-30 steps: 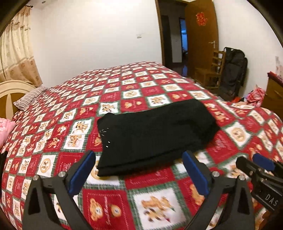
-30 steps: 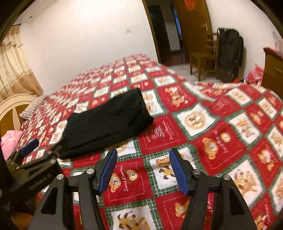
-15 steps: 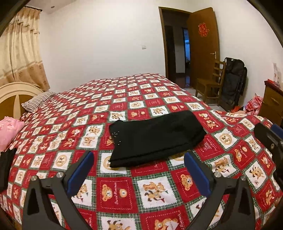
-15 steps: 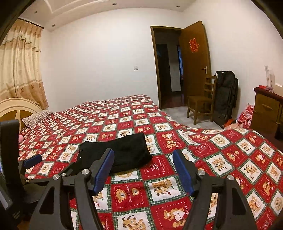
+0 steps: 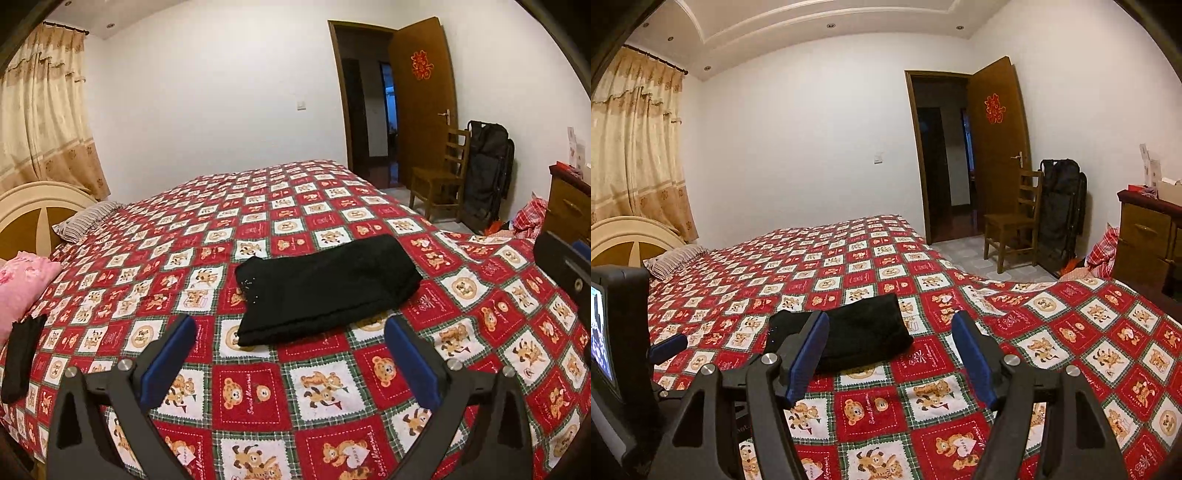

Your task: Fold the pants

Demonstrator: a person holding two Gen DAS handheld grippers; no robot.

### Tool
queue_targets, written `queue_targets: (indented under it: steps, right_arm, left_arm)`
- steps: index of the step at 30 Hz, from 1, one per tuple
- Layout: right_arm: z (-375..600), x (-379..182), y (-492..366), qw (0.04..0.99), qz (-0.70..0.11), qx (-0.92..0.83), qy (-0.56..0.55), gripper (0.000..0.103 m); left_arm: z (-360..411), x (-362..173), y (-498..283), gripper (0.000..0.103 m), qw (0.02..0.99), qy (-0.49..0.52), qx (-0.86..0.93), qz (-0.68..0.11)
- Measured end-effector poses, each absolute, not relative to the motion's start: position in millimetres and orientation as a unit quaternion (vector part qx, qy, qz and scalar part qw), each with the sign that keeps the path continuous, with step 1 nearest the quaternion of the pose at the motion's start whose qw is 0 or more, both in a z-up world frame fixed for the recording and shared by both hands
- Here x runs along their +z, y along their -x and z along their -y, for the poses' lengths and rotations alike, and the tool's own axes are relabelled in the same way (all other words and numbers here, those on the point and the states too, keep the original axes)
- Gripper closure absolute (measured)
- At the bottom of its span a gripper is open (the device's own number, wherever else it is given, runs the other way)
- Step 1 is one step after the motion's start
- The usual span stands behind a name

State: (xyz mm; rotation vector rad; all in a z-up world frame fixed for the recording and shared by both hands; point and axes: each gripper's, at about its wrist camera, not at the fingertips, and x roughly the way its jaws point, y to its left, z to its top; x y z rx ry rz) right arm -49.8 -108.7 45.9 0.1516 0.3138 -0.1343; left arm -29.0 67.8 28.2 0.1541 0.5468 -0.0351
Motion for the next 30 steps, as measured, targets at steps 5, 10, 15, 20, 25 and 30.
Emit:
queue_targets:
  steps: [5, 10, 15, 20, 25, 30]
  right_arm:
    - [106.6, 48.3, 53.8, 0.985, -0.145, -0.072, -0.066, 0.032]
    - [109.5, 46.6, 51.9, 0.983, -0.151, -0.073, -0.071, 0.032]
    - [111.3, 44.8, 49.5, 0.982, -0.156, -0.076, -0.073, 0.032]
    - [109.7, 40.8, 45.9, 0.981, -0.168, -0.072, -0.070, 0.032]
    - [110.1, 38.6, 43.1, 0.980, -0.174, -0.070, -0.072, 0.032]
    - [110.6, 38.4, 42.1, 0.980, -0.174, -0.069, -0.071, 0.032]
  left_arm:
    - [-64.8, 31.5, 32.4, 0.000, 0.960, -0.083, -0.017, -0.265]
    - [-65.0, 32.5, 33.2, 0.000, 0.961, -0.081, -0.019, -0.264]
    - [-63.6, 30.1, 32.6, 0.000, 0.960, -0.080, -0.020, -0.269]
    - [-63.2, 28.0, 32.7, 0.000, 0.959, -0.080, -0.021, -0.273]
    - [-63.4, 26.4, 31.9, 0.000, 0.958, -0.076, -0.021, -0.275]
    - [-63.9, 25.6, 30.7, 0.000, 0.958, -0.074, -0.020, -0.277]
